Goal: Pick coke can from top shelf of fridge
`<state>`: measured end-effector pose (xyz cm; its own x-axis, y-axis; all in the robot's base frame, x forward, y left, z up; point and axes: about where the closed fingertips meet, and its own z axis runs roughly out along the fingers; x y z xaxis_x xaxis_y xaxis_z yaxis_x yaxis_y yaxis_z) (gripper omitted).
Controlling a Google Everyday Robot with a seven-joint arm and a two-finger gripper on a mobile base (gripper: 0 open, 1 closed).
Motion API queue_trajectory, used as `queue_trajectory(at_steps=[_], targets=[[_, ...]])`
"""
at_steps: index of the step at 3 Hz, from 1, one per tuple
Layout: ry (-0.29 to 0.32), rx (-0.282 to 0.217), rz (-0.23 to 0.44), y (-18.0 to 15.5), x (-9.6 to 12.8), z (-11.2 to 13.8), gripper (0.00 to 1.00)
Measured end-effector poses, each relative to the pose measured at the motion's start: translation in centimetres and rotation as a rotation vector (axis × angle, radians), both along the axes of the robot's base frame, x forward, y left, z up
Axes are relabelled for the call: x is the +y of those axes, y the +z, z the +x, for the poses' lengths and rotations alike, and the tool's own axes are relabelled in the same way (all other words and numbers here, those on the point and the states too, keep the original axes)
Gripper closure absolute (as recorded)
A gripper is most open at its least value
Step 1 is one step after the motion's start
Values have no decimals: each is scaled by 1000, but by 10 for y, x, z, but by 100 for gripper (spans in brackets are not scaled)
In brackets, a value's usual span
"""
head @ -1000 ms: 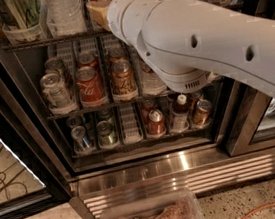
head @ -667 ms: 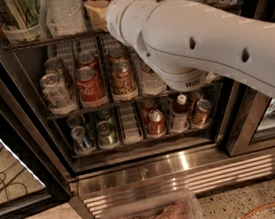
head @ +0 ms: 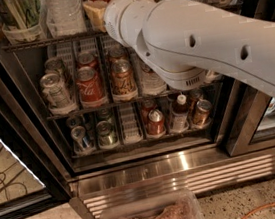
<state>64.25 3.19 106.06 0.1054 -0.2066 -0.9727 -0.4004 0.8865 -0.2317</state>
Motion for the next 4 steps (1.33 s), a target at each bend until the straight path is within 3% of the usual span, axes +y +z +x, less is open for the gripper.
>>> queue_trajectory(at_steps=[3,4], targets=[[44,28,26,-3,8,4,99],[44,28,26,-1,8,4,100]])
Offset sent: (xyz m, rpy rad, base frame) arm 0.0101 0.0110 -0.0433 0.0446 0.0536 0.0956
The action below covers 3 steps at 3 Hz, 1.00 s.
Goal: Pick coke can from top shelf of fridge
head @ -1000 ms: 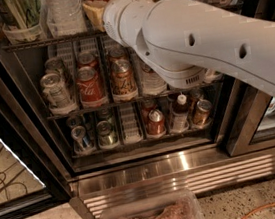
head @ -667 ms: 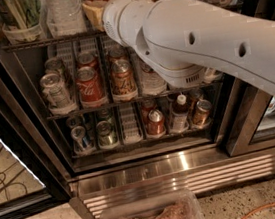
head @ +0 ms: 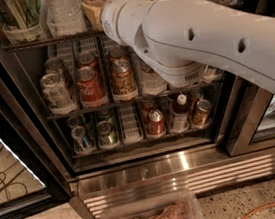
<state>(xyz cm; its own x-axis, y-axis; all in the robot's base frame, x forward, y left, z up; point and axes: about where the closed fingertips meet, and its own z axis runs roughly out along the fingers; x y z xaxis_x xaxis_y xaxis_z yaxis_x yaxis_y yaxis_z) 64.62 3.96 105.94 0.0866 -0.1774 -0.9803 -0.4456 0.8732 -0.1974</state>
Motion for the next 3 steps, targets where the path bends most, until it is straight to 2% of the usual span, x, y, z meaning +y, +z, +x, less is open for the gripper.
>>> queue_trajectory(at_steps=[1,3], targets=[[38,-13,-1,6,0,1,100],[87,-83,-25,32,-9,-4,100]])
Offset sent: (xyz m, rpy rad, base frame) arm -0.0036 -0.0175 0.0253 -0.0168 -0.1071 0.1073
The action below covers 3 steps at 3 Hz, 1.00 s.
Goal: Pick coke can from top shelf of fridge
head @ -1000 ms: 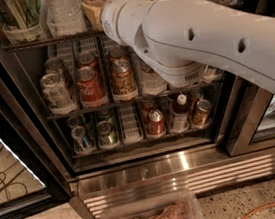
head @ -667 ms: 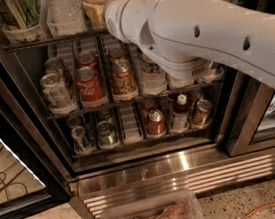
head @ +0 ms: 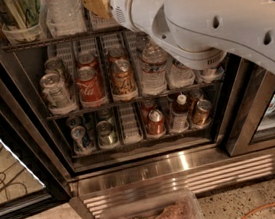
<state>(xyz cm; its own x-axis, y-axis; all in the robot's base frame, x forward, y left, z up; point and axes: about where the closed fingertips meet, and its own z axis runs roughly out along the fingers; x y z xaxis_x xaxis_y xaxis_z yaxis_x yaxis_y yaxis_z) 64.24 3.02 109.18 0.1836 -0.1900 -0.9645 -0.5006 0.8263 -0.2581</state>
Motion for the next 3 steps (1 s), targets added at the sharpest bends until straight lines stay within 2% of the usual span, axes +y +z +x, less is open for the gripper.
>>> queue_trajectory(at_steps=[1,3], targets=[[28,28,-50,-15,-6,-16,100],[38,47,-88,-26,-13,-24,100]])
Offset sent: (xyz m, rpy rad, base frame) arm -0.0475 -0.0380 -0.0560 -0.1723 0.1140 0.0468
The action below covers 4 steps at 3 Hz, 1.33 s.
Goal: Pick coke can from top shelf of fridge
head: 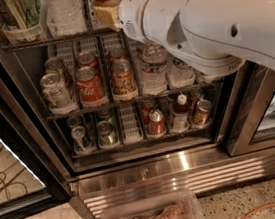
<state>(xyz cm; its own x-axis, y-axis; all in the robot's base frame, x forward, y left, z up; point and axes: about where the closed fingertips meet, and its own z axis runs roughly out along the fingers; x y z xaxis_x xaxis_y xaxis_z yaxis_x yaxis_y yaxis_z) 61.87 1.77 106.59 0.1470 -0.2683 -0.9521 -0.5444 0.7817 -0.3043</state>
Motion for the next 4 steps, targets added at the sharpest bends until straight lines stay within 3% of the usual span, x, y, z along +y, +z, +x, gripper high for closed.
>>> queue_trajectory(at_steps=[1,3,4], targets=[[3,0,-9,-1,-1,-1,100],[17,-130,-39,50,-7,1,100],[27,-142,-69,54,-12,-11,100]])
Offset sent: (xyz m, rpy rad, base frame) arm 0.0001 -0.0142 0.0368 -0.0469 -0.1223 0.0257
